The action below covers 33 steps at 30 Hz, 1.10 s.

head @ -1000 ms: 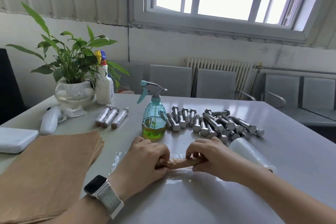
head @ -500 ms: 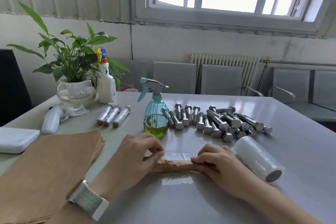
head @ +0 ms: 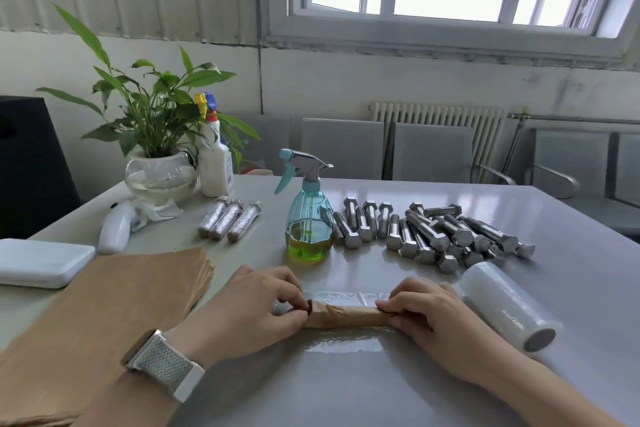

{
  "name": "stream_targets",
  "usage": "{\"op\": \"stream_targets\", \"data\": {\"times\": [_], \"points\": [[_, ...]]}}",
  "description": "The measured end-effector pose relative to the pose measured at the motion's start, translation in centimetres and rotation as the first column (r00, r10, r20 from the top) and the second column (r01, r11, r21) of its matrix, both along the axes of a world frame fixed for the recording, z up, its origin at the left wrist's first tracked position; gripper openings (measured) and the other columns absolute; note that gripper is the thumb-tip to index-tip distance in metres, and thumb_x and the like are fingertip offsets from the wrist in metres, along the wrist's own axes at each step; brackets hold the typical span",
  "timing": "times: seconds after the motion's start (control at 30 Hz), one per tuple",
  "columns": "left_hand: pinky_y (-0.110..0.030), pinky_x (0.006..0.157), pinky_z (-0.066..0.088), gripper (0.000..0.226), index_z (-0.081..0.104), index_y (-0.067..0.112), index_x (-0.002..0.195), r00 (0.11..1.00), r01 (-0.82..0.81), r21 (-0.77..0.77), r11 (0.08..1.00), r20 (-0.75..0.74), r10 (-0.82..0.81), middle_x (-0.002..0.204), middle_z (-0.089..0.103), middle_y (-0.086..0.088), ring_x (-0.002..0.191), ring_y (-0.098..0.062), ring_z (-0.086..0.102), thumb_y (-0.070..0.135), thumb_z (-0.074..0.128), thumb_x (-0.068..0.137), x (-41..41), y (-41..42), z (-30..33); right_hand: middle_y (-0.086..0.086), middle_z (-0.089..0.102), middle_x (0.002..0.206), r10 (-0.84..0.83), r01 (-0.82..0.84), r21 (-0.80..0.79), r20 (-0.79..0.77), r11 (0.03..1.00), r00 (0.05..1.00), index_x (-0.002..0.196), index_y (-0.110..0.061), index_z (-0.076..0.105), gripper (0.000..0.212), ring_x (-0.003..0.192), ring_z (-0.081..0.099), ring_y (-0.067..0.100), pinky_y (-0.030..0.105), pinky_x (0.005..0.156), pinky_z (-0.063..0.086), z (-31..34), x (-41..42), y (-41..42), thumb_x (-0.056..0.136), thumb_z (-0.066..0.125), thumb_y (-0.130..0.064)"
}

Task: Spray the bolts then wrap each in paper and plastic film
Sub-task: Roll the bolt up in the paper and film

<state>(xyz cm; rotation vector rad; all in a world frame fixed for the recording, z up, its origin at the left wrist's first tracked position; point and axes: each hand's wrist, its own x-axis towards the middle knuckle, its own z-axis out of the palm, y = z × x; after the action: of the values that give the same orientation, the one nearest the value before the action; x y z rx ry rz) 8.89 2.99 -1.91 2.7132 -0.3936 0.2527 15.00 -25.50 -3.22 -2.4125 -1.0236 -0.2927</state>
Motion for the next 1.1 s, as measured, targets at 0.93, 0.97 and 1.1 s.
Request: {"op": "stream_targets", "data": {"times": [0.93, 0.97, 1.1], "points": [[-0.022, 0.077, 0.045, 0.021, 0.071, 0.037, 0.073, 0.999, 0.030, -0.123, 0.992, -0.038, -0.035, 0.090, 0.061, 0.025, 0.081, 0.000, 0.058, 0.057, 0.078, 0.069, 0.1, 0.5, 0.0, -0.017, 0.062, 0.095, -0.004, 0.004, 0.008, -0.064, 1.000, 0.998, 0.103, -0.028, 0.076, 0.015, 0.088, 0.052, -0.005, 0.039, 0.089, 0.044, 0.3, 0.0, 0.0, 0.091, 0.070, -0.023], [-0.021, 0.080, 0.043, 0.025, 0.073, 0.036, 0.076, 0.999, 0.041, -0.125, 0.991, -0.027, -0.045, 0.092, 0.061, 0.026, 0.083, 0.001, 0.058, 0.059, 0.077, 0.069, 0.0, 0.6, 0.0, -0.017, 0.062, 0.096, -0.003, 0.003, 0.007, -0.062, 1.000, 0.998, 0.103, -0.028, 0.076, 0.015, 0.088, 0.053, -0.005, 0.039, 0.089, 0.044, 0.3, 0.0, 0.0, 0.091, 0.070, -0.023], [-0.025, 0.090, 0.039, 0.021, 0.068, 0.039, 0.083, 0.997, 0.073, -0.155, 0.985, 0.046, -0.067, 0.096, 0.063, 0.024, 0.087, -0.001, 0.059, 0.056, 0.076, 0.073, -0.3, 0.3, 0.3, -0.016, 0.063, 0.097, -0.001, 0.001, 0.002, -0.049, 1.000, 0.999, 0.103, -0.029, 0.076, 0.015, 0.090, 0.055, -0.001, 0.038, 0.090, 0.043, 0.3, 0.0, 0.0, 0.091, 0.070, -0.024]]}}
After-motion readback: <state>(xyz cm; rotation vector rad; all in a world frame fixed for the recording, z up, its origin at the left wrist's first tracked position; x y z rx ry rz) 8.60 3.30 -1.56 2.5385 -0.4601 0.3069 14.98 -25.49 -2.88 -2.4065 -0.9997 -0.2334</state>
